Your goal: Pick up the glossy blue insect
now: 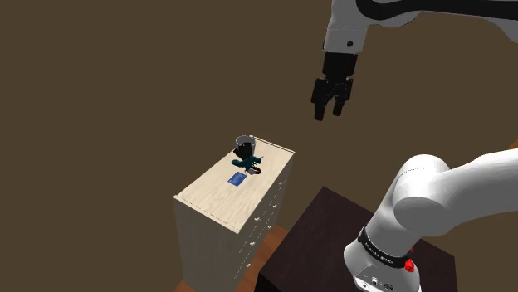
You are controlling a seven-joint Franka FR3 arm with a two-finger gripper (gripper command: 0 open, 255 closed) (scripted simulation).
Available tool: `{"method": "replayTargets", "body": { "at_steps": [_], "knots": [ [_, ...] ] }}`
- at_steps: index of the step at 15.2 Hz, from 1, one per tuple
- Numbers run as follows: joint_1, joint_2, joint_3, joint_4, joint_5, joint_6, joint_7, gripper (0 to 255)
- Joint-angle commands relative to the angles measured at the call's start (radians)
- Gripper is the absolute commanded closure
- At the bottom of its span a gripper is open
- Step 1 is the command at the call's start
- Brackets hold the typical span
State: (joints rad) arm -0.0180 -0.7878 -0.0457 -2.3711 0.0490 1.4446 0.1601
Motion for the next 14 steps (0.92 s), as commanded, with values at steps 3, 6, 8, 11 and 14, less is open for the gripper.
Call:
{"method": "replayTargets", "body": {
  "at_steps": [3,6,8,11,14],
  "knots": [
    [0.002,0.045,-0.014,-0.021,-0.010,0.070,-0.029,0],
    [0.006,0.122,-0.035,-0.040,-0.021,0.174,-0.071,0],
    [0.008,0.180,-0.048,-0.046,-0.026,0.242,-0.099,0],
    [0.014,0.275,-0.067,-0.043,-0.029,0.340,-0.142,0],
    [0.020,0.378,-0.085,-0.026,-0.025,0.433,-0.184,0]
  ]
}}
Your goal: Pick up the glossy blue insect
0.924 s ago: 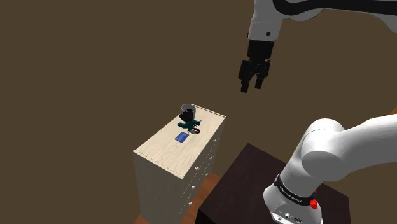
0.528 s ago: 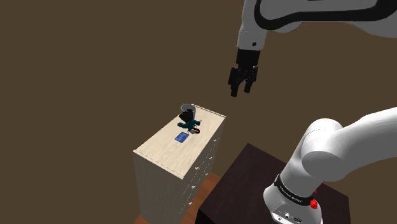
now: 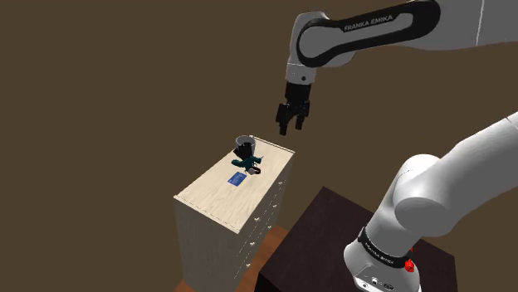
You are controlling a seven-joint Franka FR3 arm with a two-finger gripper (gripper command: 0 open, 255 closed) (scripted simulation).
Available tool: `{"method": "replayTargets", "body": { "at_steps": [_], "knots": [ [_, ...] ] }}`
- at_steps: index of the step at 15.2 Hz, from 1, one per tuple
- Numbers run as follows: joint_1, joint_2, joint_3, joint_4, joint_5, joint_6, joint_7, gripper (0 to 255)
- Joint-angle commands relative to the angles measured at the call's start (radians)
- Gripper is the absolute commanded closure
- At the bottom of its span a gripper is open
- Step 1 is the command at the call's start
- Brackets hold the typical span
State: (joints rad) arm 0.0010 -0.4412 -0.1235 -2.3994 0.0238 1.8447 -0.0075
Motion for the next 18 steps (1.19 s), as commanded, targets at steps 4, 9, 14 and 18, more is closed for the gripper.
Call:
{"method": "replayTargets", "body": {
  "at_steps": [4,9,14,18],
  "knots": [
    [0.010,0.178,-0.028,0.045,0.015,0.145,-0.076,0],
    [0.018,0.369,-0.044,0.131,0.050,0.258,-0.154,0],
    [0.016,0.564,-0.045,0.250,0.097,0.340,-0.232,0],
    [0.007,0.706,-0.035,0.359,0.131,0.378,-0.283,0]
  ]
}}
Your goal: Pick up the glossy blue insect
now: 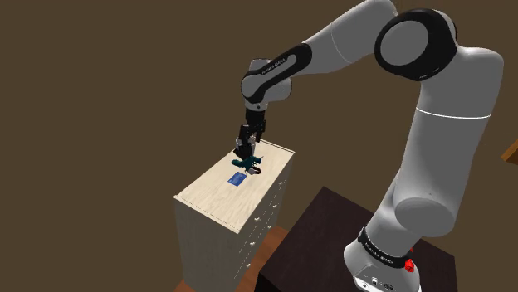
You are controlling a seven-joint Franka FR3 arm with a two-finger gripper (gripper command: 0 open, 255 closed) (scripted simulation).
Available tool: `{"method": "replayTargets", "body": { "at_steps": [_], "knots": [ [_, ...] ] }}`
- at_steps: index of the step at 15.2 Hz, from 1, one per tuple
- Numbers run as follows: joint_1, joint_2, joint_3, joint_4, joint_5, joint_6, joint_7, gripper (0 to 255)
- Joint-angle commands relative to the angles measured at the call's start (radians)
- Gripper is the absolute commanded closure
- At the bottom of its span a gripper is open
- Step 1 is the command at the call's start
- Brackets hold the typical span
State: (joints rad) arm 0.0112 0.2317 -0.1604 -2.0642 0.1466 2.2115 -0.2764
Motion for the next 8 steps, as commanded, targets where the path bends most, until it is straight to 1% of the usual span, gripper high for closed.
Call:
{"method": "replayTargets", "body": {
  "at_steps": [1,8],
  "knots": [
    [-0.004,0.041,0.003,0.021,0.011,0.022,-0.016,0],
    [-0.009,0.099,0.010,0.004,0.030,0.096,-0.033,0]
  ]
}}
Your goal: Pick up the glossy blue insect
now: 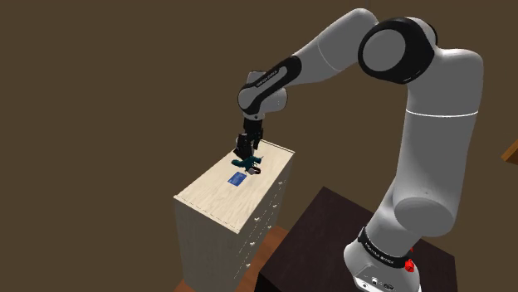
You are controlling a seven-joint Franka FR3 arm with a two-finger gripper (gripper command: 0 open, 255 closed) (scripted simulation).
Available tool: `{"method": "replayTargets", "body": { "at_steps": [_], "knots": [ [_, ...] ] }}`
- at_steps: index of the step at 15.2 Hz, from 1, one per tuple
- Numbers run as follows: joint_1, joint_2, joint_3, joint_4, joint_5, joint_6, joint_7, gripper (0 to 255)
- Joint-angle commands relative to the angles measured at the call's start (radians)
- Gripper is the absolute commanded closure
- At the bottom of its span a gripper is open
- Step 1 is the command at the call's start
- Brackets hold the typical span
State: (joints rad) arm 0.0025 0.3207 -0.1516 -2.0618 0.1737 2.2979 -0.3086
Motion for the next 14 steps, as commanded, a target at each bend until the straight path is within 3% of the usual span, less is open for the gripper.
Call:
{"method": "replayTargets", "body": {
  "at_steps": [1,2,14],
  "knots": [
    [0.000,0.010,0.002,0.001,0.003,0.009,-0.001,0],
    [0.000,0.011,0.002,0.002,0.003,0.009,-0.001,255],
    [0.002,-0.017,-0.002,0.008,-0.006,-0.024,0.007,255]
  ]
}}
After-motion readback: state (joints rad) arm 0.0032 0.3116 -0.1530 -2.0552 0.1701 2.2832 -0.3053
